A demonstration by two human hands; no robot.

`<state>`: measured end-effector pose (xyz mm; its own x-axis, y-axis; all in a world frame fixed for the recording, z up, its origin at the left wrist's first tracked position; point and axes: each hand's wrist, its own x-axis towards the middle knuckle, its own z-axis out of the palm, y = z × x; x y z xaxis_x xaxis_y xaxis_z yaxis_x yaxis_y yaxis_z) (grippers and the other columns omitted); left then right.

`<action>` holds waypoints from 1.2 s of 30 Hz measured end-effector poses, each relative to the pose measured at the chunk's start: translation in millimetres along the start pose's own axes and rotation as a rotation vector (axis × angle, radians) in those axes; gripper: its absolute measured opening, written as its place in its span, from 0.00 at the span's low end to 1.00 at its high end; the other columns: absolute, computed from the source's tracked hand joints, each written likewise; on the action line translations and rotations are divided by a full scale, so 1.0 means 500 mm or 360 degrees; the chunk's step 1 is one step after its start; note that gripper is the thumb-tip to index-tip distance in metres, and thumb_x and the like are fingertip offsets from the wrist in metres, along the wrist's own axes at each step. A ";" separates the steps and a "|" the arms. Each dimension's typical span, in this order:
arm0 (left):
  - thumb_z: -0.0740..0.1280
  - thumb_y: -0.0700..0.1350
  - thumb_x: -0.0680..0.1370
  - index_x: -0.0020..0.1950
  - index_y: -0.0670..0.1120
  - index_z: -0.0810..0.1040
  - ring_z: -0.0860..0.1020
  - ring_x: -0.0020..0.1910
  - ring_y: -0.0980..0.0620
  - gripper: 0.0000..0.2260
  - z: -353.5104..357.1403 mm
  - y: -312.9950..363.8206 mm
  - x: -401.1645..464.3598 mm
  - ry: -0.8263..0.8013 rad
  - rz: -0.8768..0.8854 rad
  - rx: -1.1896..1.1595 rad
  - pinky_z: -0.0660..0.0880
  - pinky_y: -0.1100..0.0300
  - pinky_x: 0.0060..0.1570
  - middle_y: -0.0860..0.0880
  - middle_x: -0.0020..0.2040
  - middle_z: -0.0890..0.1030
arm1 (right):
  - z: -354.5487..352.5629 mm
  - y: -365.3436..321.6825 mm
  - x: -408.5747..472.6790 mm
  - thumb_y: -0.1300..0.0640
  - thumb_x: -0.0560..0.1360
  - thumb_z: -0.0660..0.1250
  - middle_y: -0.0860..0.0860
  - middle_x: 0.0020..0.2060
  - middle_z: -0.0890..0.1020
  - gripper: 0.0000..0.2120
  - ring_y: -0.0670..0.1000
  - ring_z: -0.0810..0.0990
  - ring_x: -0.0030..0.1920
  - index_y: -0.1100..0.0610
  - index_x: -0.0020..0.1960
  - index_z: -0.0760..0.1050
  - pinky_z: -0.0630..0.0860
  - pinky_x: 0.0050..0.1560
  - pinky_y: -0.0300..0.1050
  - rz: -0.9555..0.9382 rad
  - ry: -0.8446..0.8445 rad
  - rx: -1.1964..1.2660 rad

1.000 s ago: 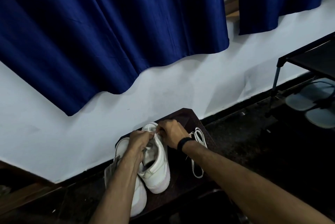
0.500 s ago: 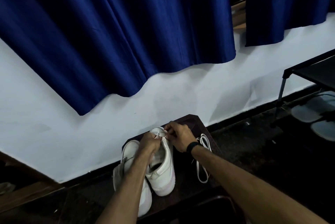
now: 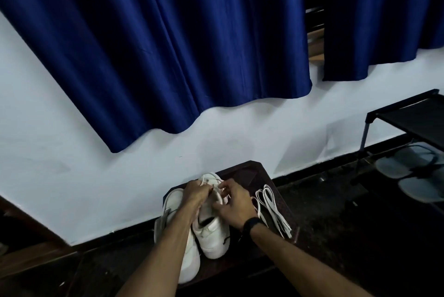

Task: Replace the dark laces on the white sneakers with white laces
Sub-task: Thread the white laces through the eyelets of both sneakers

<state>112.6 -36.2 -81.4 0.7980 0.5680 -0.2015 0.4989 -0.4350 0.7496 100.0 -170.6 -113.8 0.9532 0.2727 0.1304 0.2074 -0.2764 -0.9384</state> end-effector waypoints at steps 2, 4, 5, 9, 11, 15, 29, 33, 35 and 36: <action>0.66 0.44 0.74 0.40 0.41 0.80 0.81 0.47 0.42 0.08 -0.016 0.015 -0.012 0.0033 0.0053 0.0235 0.72 0.56 0.41 0.40 0.45 0.84 | 0.003 -0.005 -0.006 0.54 0.68 0.70 0.50 0.43 0.80 0.09 0.49 0.77 0.42 0.53 0.46 0.75 0.71 0.41 0.38 -0.0036 0.0132 -0.0237; 0.64 0.43 0.75 0.35 0.42 0.75 0.80 0.47 0.42 0.09 -0.038 0.036 -0.020 0.0060 0.0113 0.0295 0.69 0.57 0.39 0.40 0.44 0.83 | 0.011 -0.013 -0.011 0.54 0.71 0.66 0.53 0.44 0.78 0.06 0.56 0.78 0.44 0.55 0.44 0.74 0.70 0.41 0.45 -0.0048 0.0236 -0.0386; 0.64 0.43 0.74 0.34 0.42 0.74 0.79 0.44 0.42 0.10 -0.053 0.043 -0.020 0.0067 0.0133 0.0266 0.69 0.57 0.37 0.41 0.41 0.82 | 0.017 -0.019 -0.014 0.54 0.72 0.65 0.54 0.44 0.78 0.06 0.58 0.77 0.45 0.56 0.44 0.74 0.70 0.40 0.47 -0.0054 0.0260 -0.0437; 0.65 0.42 0.73 0.37 0.42 0.80 0.77 0.39 0.48 0.07 -0.120 0.070 -0.030 0.0055 0.0196 -0.0117 0.70 0.60 0.39 0.45 0.38 0.81 | 0.032 -0.040 -0.020 0.56 0.72 0.64 0.55 0.48 0.77 0.05 0.61 0.78 0.48 0.57 0.46 0.73 0.72 0.43 0.50 0.0038 0.0279 -0.0531; 0.64 0.37 0.75 0.37 0.46 0.78 0.71 0.33 0.52 0.09 -0.156 0.077 -0.039 0.0011 0.0147 -0.0425 0.65 0.61 0.33 0.48 0.36 0.78 | 0.033 -0.043 -0.021 0.55 0.72 0.63 0.55 0.51 0.76 0.06 0.61 0.78 0.50 0.57 0.48 0.73 0.74 0.46 0.51 0.0064 0.0254 -0.0563; 0.62 0.34 0.76 0.40 0.47 0.76 0.59 0.25 0.56 0.10 -0.210 0.101 -0.058 -0.0141 0.0046 -0.0847 0.57 0.61 0.30 0.51 0.35 0.72 | 0.035 -0.049 -0.029 0.55 0.73 0.63 0.56 0.52 0.76 0.07 0.63 0.78 0.50 0.57 0.49 0.72 0.72 0.46 0.53 0.0069 0.0265 -0.0609; 0.57 0.32 0.80 0.41 0.43 0.72 0.59 0.25 0.60 0.11 -0.332 0.222 -0.158 -0.0120 0.0610 -0.1379 0.60 0.70 0.24 0.56 0.26 0.66 | 0.042 -0.048 -0.032 0.61 0.70 0.67 0.56 0.51 0.75 0.13 0.62 0.77 0.48 0.58 0.54 0.73 0.73 0.44 0.52 -0.0154 0.0308 -0.0947; 0.57 0.35 0.81 0.43 0.44 0.72 0.58 0.22 0.58 0.09 -0.323 0.188 -0.181 -0.0382 0.0543 -0.1776 0.72 0.62 0.34 0.53 0.25 0.61 | 0.040 -0.060 0.002 0.60 0.69 0.68 0.55 0.59 0.75 0.28 0.59 0.73 0.55 0.57 0.68 0.70 0.74 0.53 0.52 -0.0360 0.0125 -0.1206; 0.57 0.35 0.80 0.44 0.43 0.73 0.58 0.23 0.58 0.08 -0.330 0.181 -0.191 -0.0445 0.0565 -0.1781 0.66 0.63 0.30 0.53 0.25 0.62 | 0.047 -0.079 0.010 0.55 0.76 0.64 0.54 0.62 0.74 0.22 0.59 0.72 0.60 0.54 0.70 0.69 0.70 0.57 0.50 -0.0391 -0.0049 -0.1149; 0.57 0.36 0.80 0.44 0.43 0.73 0.59 0.24 0.57 0.08 -0.333 0.179 -0.196 -0.0479 0.0569 -0.1745 0.63 0.63 0.30 0.53 0.26 0.62 | 0.050 -0.092 0.008 0.53 0.77 0.62 0.54 0.60 0.76 0.17 0.58 0.73 0.59 0.53 0.66 0.73 0.68 0.56 0.49 -0.0413 -0.0065 -0.1084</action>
<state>22.5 -14.4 110.3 0.9533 0.2856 0.0983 -0.2062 0.3771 0.9029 88.7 -133.6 -78.3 0.8484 0.4381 0.2971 0.5293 -0.7065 -0.4697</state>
